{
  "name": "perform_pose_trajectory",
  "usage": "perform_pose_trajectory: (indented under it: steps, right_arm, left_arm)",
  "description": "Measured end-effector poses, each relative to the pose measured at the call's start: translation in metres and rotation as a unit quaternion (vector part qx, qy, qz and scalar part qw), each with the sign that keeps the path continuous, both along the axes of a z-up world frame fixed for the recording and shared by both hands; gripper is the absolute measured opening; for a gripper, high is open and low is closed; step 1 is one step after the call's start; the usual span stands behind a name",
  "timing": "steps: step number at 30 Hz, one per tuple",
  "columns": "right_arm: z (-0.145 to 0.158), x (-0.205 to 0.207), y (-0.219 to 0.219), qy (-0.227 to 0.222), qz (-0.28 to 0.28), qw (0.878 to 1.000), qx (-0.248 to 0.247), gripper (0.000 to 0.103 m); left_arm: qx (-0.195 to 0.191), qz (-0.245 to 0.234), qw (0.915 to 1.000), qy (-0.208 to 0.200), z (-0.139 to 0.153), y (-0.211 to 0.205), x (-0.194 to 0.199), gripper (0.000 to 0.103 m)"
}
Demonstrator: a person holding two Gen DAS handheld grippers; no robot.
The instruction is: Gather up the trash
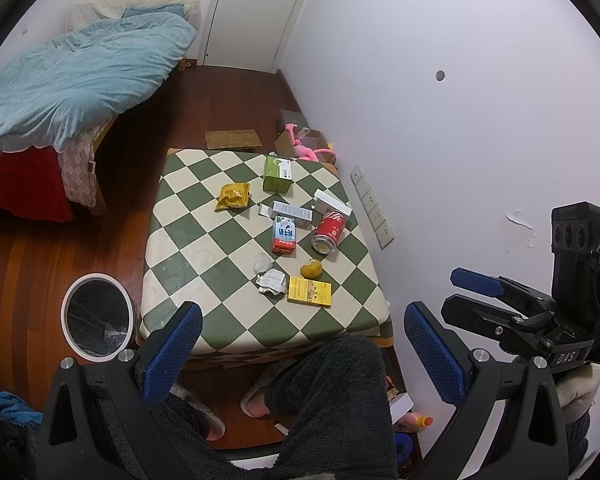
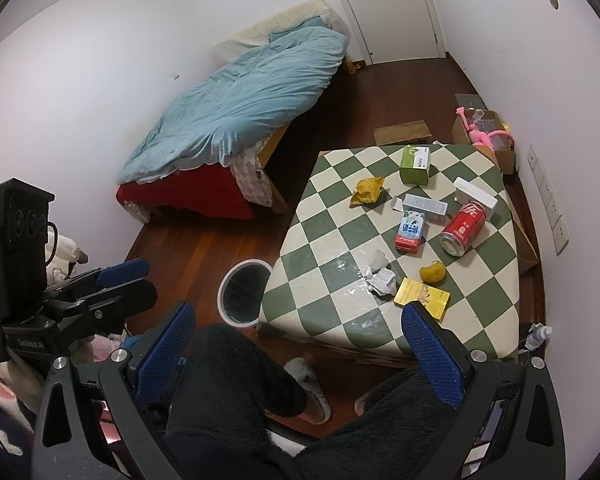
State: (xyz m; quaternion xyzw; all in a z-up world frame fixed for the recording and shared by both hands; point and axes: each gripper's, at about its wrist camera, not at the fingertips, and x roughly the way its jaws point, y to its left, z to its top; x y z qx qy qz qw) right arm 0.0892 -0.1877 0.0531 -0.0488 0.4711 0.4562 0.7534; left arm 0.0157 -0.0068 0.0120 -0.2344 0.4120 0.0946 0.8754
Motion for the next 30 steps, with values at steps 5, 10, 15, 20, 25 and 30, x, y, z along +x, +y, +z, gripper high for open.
perform_pose_trajectory:
  steps: [5, 10, 15, 20, 25, 30]
  right_arm:
    - [0.001, -0.001, 0.001, 0.001, -0.001, 1.000, 0.000, 0.103]
    - [0.002, -0.002, 0.002, -0.001, -0.001, 1.000, 0.000, 0.103]
    - [0.003, -0.001, 0.003, 0.000, 0.000, 1.000, 0.001, 0.103]
    - [0.004, -0.001, 0.004, -0.001, 0.001, 1.000, 0.000, 0.103]
    - [0.004, -0.003, 0.005, 0.000, 0.000, 1.000, 0.000, 0.103]
    - [0.005, -0.002, 0.005, -0.001, 0.001, 1.000, 0.000, 0.103]
  left_arm:
    - [0.000, 0.000, 1.0000, 0.000, -0.001, 0.000, 0.000, 0.103]
    - [0.001, 0.002, 1.0000, -0.003, -0.001, -0.001, -0.001, 0.103]
    - [0.001, 0.001, 1.0000, -0.004, -0.001, 0.001, -0.002, 0.103]
    - [0.001, 0.001, 1.0000, -0.005, 0.000, 0.002, -0.003, 0.103]
    - [0.002, 0.002, 1.0000, -0.007, 0.002, 0.004, -0.004, 0.103]
    - [0.001, 0.001, 1.0000, -0.009, 0.003, 0.008, -0.010, 0.103]
